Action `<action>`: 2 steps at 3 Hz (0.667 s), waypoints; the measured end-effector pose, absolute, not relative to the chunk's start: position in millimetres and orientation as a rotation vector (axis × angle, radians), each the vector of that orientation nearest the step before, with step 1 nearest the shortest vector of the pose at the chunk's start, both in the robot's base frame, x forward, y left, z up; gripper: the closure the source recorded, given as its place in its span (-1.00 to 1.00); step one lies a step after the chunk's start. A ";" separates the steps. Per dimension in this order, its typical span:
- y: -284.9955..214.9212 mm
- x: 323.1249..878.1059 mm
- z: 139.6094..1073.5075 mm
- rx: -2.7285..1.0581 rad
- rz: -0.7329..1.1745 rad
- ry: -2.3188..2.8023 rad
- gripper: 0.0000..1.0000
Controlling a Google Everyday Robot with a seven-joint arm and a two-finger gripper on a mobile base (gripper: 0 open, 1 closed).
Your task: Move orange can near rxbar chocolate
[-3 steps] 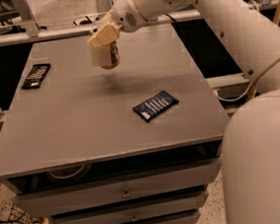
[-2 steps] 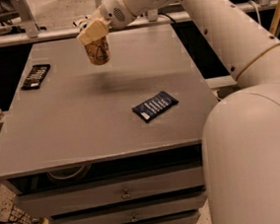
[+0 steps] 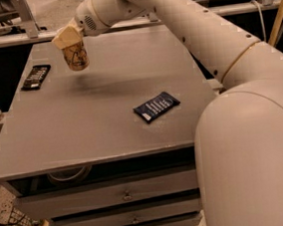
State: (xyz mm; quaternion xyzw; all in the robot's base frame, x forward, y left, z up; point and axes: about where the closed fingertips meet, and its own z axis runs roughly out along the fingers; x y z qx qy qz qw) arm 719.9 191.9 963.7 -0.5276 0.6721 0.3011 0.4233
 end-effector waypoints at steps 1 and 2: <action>219.3 714.5 953.1 -1.291 0.787 1.723 1.00; 249.1 718.3 939.3 -1.305 0.846 1.751 1.00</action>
Offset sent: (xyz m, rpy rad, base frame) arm 0.0028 0.0739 -0.0269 0.0182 0.1515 0.0305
